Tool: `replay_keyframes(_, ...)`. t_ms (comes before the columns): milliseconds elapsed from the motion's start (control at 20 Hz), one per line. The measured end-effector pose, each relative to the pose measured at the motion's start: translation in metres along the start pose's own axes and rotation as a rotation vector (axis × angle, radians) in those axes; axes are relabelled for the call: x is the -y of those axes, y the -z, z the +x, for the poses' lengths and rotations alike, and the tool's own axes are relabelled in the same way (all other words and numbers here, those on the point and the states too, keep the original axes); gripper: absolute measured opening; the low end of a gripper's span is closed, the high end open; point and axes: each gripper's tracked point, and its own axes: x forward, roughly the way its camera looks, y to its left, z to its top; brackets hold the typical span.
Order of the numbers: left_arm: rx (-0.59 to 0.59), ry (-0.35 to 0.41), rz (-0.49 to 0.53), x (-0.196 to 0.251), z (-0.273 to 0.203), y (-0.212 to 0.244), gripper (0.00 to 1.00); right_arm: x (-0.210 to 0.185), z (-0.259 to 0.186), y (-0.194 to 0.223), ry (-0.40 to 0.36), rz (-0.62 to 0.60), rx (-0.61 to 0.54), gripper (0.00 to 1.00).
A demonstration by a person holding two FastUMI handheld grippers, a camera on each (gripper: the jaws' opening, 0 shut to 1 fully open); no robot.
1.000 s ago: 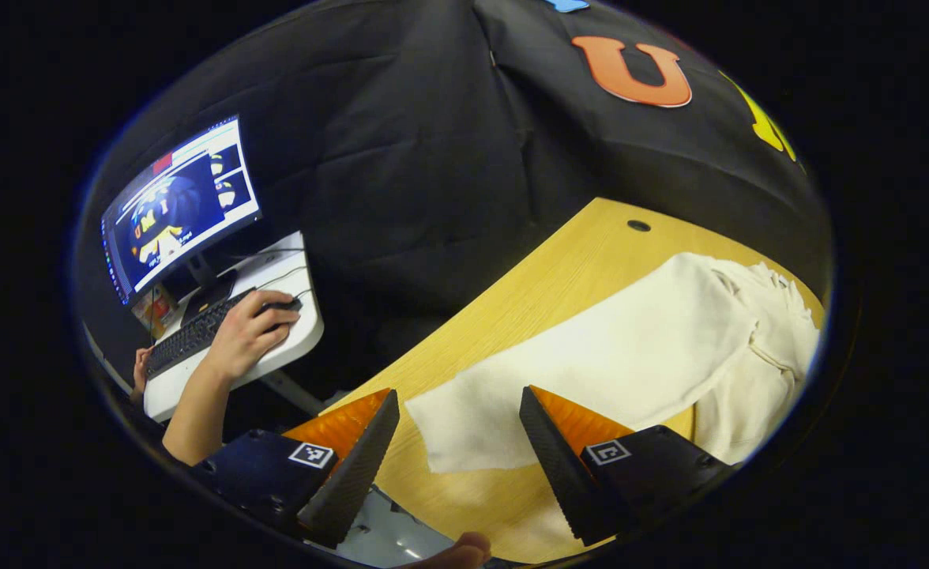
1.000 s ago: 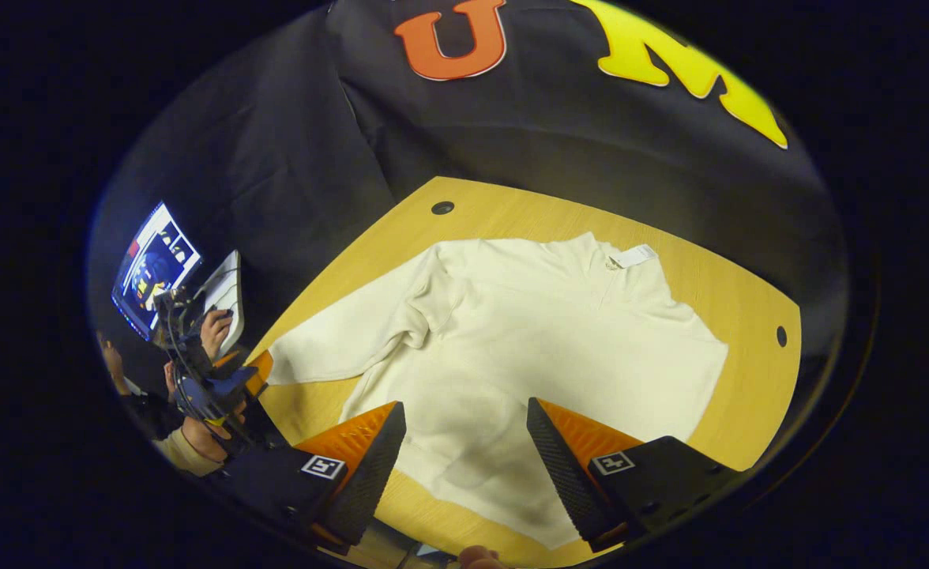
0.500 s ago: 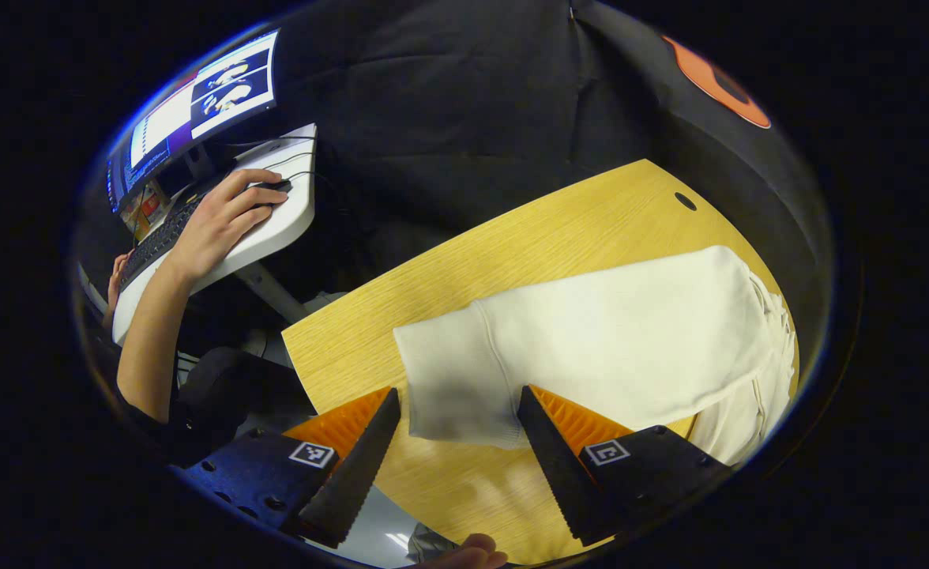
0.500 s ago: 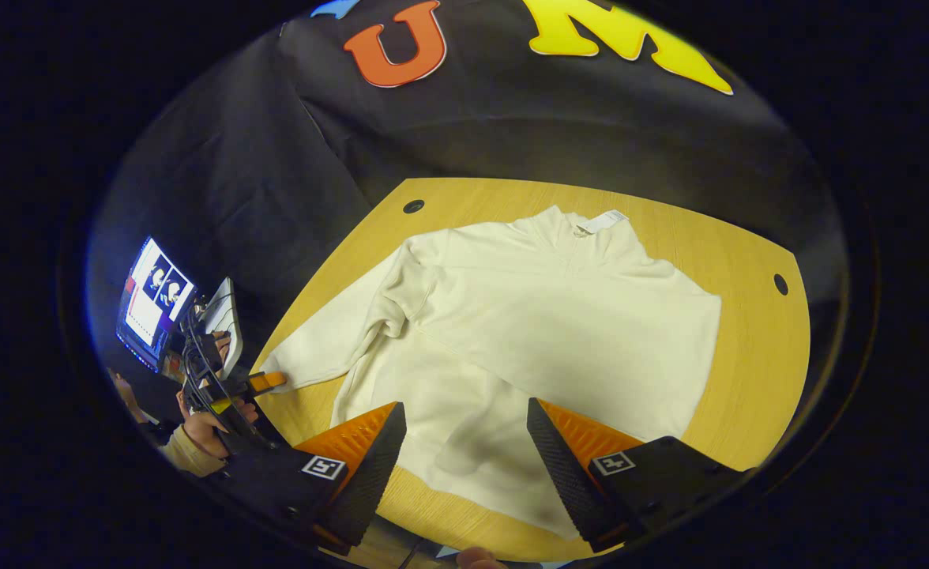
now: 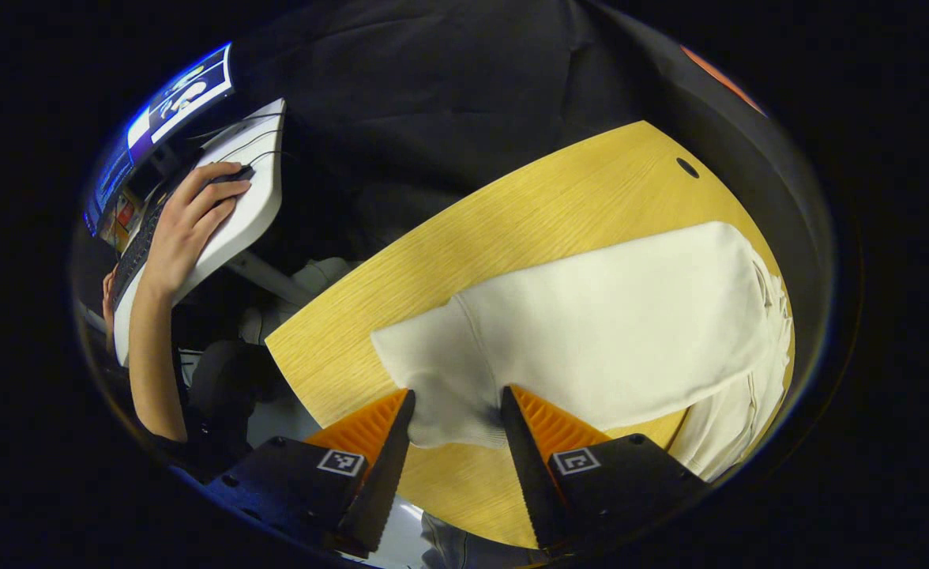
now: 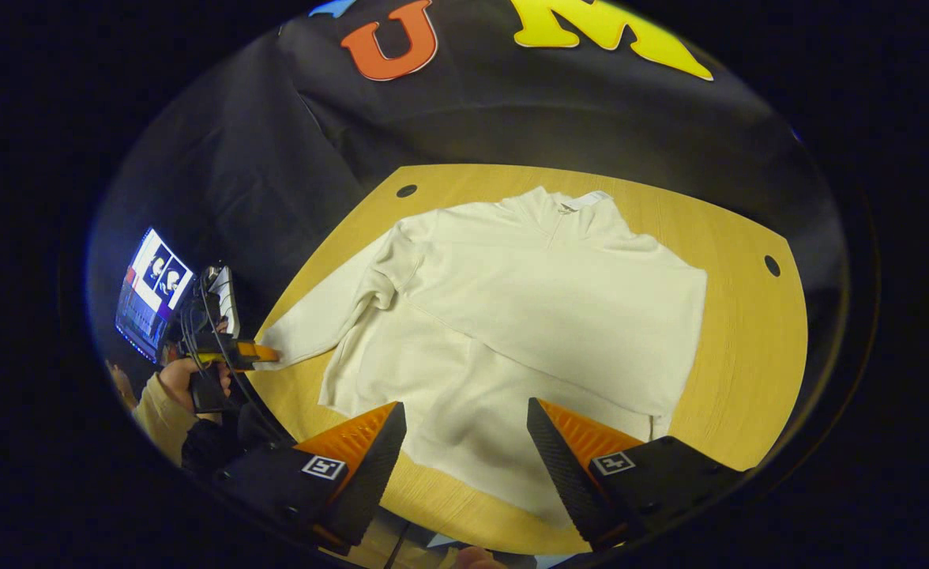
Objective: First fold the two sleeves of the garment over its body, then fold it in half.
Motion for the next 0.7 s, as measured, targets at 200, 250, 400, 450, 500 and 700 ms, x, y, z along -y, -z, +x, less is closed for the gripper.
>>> replay_keyframes(200, -0.059, 0.029, -0.024, 0.010, -0.002, -0.001, 0.38, 0.019, -0.012, 0.027, 0.001, 0.032, -0.014, 0.94)
replay_keyframes(250, -0.067, 0.032, -0.031, 0.012, -0.003, -0.002, 0.36, 0.026, -0.016, 0.033, 0.008, 0.043, -0.011, 0.96)
replay_keyframes(400, -0.067, 0.017, -0.015, 0.013, -0.011, -0.006, 0.23, 0.047, -0.031, 0.049, 0.017, 0.097, -0.005, 0.96)
replay_keyframes(450, -0.051, 0.013, 0.005, 0.015, -0.016, -0.012, 0.22, 0.055, -0.036, 0.055, 0.021, 0.113, -0.005, 0.93)
replay_keyframes(500, -0.039, 0.006, 0.024, 0.019, -0.023, -0.018, 0.22, 0.062, -0.039, 0.060, 0.027, 0.126, -0.009, 0.93)
replay_keyframes(700, 0.012, 0.009, 0.069, 0.052, -0.059, -0.041, 0.20, 0.086, -0.053, 0.078, 0.033, 0.152, -0.005, 0.96)
